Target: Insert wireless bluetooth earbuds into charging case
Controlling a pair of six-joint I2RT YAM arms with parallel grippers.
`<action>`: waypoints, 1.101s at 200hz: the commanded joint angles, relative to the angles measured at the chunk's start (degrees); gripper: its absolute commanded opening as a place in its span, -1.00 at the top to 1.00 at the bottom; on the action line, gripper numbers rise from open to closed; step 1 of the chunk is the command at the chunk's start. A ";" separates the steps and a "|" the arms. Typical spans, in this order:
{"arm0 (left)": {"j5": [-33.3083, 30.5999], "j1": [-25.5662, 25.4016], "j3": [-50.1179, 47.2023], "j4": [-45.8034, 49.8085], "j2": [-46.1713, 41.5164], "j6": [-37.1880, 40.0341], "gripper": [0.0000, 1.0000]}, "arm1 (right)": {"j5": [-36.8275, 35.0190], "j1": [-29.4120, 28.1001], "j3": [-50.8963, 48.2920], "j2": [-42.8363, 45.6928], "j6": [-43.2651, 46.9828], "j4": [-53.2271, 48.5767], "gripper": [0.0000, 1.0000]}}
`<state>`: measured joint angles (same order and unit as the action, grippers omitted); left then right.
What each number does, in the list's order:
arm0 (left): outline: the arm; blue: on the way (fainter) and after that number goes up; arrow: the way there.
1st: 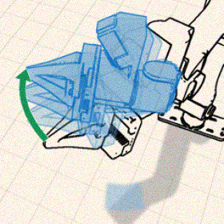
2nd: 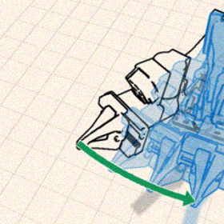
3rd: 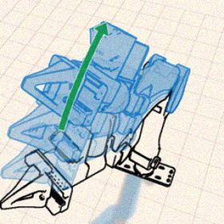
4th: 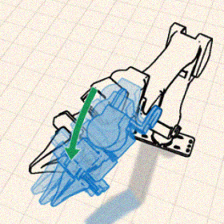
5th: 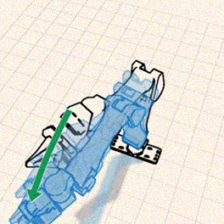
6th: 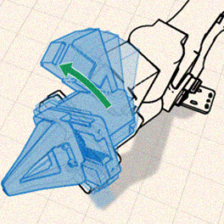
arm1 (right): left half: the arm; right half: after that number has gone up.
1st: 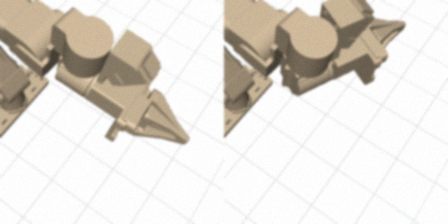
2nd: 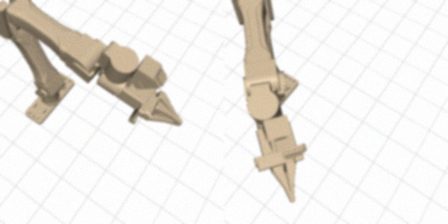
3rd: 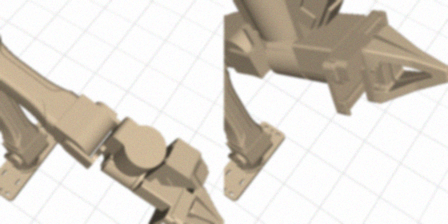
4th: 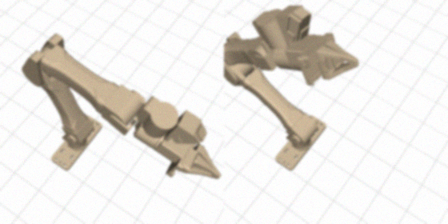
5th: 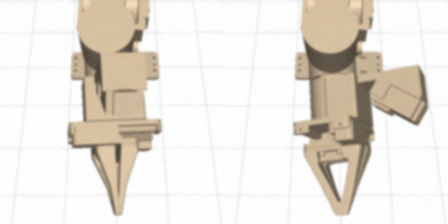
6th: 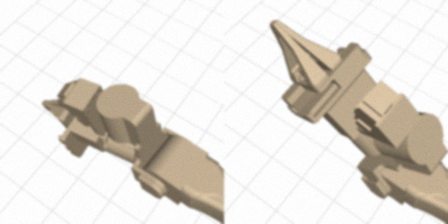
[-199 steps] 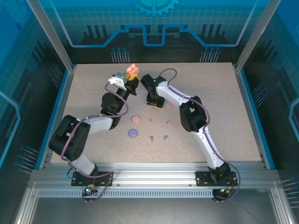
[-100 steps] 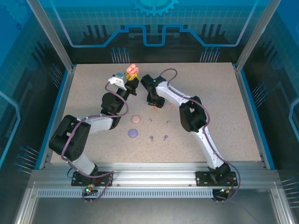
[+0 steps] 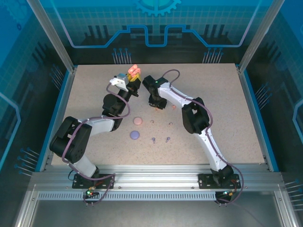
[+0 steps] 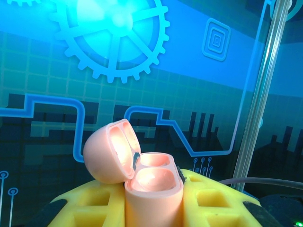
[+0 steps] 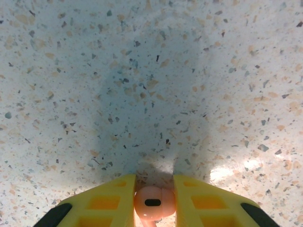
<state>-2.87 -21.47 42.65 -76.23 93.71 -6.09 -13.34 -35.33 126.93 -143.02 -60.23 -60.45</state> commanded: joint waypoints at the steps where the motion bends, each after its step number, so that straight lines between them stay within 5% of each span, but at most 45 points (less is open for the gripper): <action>1: 1.69 0.47 0.34 -2.75 0.27 -0.54 1.00 | -0.47 -1.28 -4.01 3.58 -0.86 2.92 0.52; 138: 9.41 0.51 5.37 2.02 -3.24 0.03 1.00 | -3.45 4.79 -16.57 21.58 4.42 11.20 0.54; 220: 12.90 -1.25 7.49 3.22 -3.78 5.38 1.00 | -1.93 8.27 -24.93 41.68 16.68 25.74 0.52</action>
<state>8.86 -21.78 47.68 -72.23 91.20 -4.08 -15.90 -27.20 103.15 -108.71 -49.28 -42.65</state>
